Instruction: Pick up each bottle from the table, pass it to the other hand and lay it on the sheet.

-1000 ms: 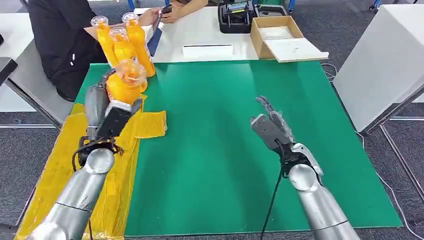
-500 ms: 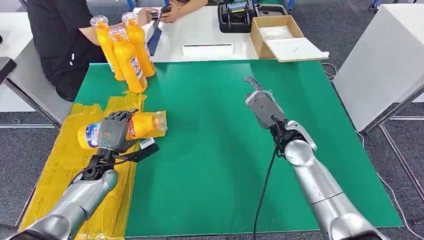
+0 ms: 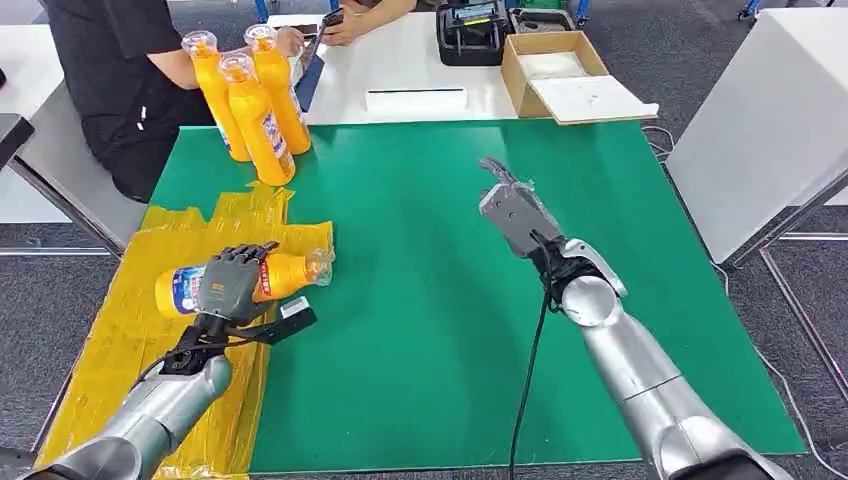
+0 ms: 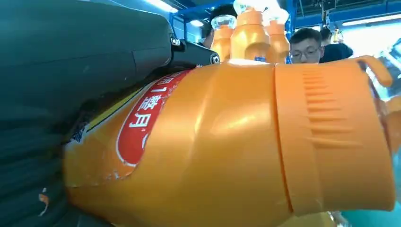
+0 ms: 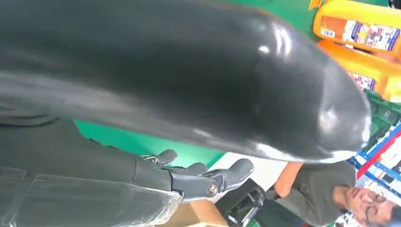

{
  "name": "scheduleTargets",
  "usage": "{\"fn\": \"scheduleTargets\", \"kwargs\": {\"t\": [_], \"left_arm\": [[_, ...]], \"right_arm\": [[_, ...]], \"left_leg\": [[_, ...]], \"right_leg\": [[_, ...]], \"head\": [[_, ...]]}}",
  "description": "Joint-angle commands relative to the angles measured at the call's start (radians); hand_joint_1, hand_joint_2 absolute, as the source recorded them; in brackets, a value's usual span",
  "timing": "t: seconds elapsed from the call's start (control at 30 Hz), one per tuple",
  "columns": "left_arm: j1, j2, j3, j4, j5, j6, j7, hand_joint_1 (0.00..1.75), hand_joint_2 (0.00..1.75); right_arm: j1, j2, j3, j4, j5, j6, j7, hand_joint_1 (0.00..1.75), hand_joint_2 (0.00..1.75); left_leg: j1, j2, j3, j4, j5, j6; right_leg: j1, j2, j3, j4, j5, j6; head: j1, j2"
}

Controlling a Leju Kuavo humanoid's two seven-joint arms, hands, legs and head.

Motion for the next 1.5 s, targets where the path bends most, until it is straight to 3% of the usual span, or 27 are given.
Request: {"fn": "scheduleTargets", "kwargs": {"t": [0.03,0.1,0.13,0.23,0.6,0.7,0.83,1.03,1.13,1.27,1.37,1.5], "left_arm": [[0.045,-0.036,-0.010,0.150,-0.026,0.002,-0.028,0.00,1.75],[0.047,-0.059,-0.007,0.170,0.002,0.002,-0.076,0.00,1.75],[0.041,-0.068,-0.007,0.178,0.006,0.002,-0.068,0.00,0.00],[0.043,-0.077,0.000,0.181,0.105,0.001,-0.151,0.00,0.00],[0.119,-0.084,0.000,0.073,0.383,-0.067,-0.238,0.00,0.00],[0.211,-0.072,0.087,-0.190,0.681,-0.245,-0.296,0.00,0.00],[0.369,-0.010,0.162,-0.755,1.024,-0.443,-0.194,0.00,0.00],[0.376,-0.010,0.157,-0.760,1.025,-0.444,-0.179,0.00,0.00],[0.371,-0.010,0.166,-0.770,1.111,-0.491,-0.236,0.00,0.00],[0.256,-0.045,0.162,-0.835,1.188,-0.553,-0.253,0.00,0.00],[0.095,-0.116,0.103,-0.744,1.193,-0.575,-0.229,0.00,0.00],[-0.051,-0.215,0.045,-0.582,1.194,-0.567,-0.222,0.00,0.00]], "right_arm": [[-0.083,0.052,0.041,0.158,0.031,0.011,-0.040,0.00,0.00],[-0.109,0.068,0.044,0.181,0.035,0.014,-0.037,0.00,0.00],[-0.117,0.073,0.044,0.195,0.036,0.014,-0.036,0.00,0.00],[-0.093,0.066,0.035,0.189,0.039,0.011,-0.045,0.00,0.00],[-0.088,0.092,0.017,0.198,0.054,0.004,-0.038,0.00,0.00],[-0.038,0.075,-0.016,0.147,0.047,-0.020,-0.043,0.00,0.00],[0.045,0.047,-0.052,0.022,0.034,-0.069,-0.113,0.00,0.00],[0.048,0.048,-0.052,0.013,0.034,-0.069,-0.111,0.00,0.00],[0.061,0.049,-0.058,-0.005,0.057,-0.117,-0.145,0.00,0.00],[0.124,0.107,-0.080,-0.038,0.136,-0.336,-0.279,0.00,0.00],[0.161,0.175,-0.104,-0.049,0.110,-0.420,-0.352,0.00,0.00],[0.111,0.242,-0.096,0.019,0.087,-0.475,-0.370,0.00,0.00]], "left_leg": [[-0.001,0.002,0.006,-0.001,-0.002,-0.002],[-0.002,0.003,0.008,-0.001,-0.003,-0.002],[-0.002,0.003,0.006,-0.001,-0.002,-0.001],[-0.002,0.001,0.006,0.000,-0.002,-0.001],[-0.002,-0.001,0.007,0.000,-0.003,-0.002],[-0.001,-0.001,0.007,0.000,-0.002,-0.002],[-0.001,-0.001,0.009,0.001,-0.005,-0.003],[0.001,0.000,0.006,0.001,-0.004,-0.002],[0.000,-0.001,0.007,0.000,-0.003,-0.002],[0.001,-0.004,0.004,0.001,-0.002,-0.002],[0.001,-0.008,0.003,0.001,0.000,-0.002],[0.000,-0.012,0.005,0.004,-0.001,-0.003]], "right_leg": [[-0.001,0.000,0.005,0.000,-0.002,0.000],[-0.001,0.000,0.006,0.000,-0.003,0.000],[-0.002,0.000,0.005,0.001,-0.002,0.000],[-0.001,-0.002,0.005,0.001,-0.002,0.000],[-0.001,-0.004,0.006,0.001,-0.003,0.001],[-0.001,-0.004,0.006,0.000,-0.003,0.000],[0.000,-0.005,0.009,0.001,-0.005,0.000],[0.001,-0.003,0.005,0.001,-0.003,0.000],[0.000,-0.003,0.006,0.000,-0.003,0.000],[0.002,-0.006,0.004,0.000,-0.002,0.000],[0.002,-0.010,0.004,0.001,-0.003,0.000],[0.001,-0.017,0.007,0.004,-0.006,0.000]], "head": [[0.000,0.000],[0.000,0.000],[0.000,0.000],[0.000,0.000],[0.000,0.000],[0.000,0.000],[0.000,0.000],[0.000,0.000],[0.000,0.000],[0.000,0.000],[0.000,0.000],[0.000,0.000]]}}
